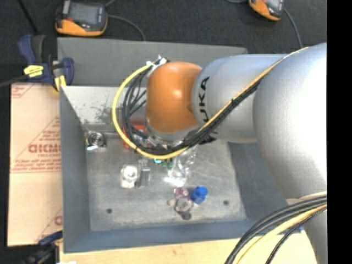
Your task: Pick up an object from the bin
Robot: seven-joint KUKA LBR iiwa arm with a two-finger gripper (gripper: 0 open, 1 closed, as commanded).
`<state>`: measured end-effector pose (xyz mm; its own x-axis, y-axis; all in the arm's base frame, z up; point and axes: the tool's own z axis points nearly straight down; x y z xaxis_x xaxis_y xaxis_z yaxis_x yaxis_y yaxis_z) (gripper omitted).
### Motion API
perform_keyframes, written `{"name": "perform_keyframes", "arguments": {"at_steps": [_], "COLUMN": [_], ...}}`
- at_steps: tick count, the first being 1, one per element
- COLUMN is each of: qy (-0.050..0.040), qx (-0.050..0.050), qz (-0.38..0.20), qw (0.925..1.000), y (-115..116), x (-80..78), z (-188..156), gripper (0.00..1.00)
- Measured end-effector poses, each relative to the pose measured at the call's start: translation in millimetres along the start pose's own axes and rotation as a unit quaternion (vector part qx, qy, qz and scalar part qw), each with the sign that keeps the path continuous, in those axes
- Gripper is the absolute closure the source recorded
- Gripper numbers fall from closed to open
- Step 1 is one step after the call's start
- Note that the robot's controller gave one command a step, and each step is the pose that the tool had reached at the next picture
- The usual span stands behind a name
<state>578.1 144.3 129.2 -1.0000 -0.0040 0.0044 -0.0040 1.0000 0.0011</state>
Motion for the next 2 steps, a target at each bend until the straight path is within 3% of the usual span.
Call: {"name": "perform_keyframes", "arguments": {"at_steps": [1, 2], "qy": [-0.0036, -0.0026], "qx": [0.001, 0.000], "qz": [-0.234, -0.253], "qw": [0.9723, 0.9674], "y": [-6, 4], "x": [-26.3, 0.6], "z": [60, 58], "gripper": [0.00, 0.00]}}
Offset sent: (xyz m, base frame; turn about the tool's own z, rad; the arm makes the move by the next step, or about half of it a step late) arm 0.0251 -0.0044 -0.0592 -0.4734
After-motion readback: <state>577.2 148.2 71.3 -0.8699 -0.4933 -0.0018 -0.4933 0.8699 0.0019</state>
